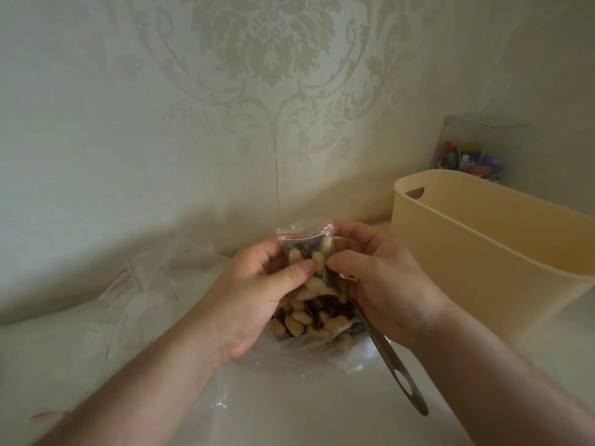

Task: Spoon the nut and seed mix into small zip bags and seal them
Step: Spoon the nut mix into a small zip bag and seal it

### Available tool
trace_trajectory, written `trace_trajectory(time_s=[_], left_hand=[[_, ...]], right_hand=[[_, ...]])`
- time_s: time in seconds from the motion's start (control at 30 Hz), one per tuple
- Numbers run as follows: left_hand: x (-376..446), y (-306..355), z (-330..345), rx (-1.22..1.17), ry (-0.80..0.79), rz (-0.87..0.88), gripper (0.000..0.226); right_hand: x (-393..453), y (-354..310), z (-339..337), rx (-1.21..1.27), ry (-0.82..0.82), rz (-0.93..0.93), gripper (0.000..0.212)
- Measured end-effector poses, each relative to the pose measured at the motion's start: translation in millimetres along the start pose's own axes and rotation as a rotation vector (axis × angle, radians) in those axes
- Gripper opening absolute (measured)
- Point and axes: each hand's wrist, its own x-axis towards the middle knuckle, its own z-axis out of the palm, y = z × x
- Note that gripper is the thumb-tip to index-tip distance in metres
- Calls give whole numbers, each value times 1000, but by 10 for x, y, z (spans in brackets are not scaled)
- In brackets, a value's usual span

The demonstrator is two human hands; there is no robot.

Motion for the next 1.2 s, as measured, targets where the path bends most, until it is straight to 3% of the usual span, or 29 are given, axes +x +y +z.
trace_trajectory(time_s=[0.33,0.67,0.87,0.97,1.1,1.2], left_hand=[[-3,2,-11,104,-32,34,39],[-32,33,1,207,62,70,29],[-30,37,21,120,58,69,27],[-3,29,-6,147,104,42,25],[-14,39,-13,122,49,43,25],[3,14,-6,148,117,68,25]], right_hand=[[-33,-41,13,-83,66,4,26],[-82,-58,62,-346,128,-68,16],[-111,-84,116,-223,169,-80,15],[-118,-62,115,-303,123,-74,15],[-113,-40,129,-382,147,-110,13],[-116,-52,135,-368,143,-92,14]])
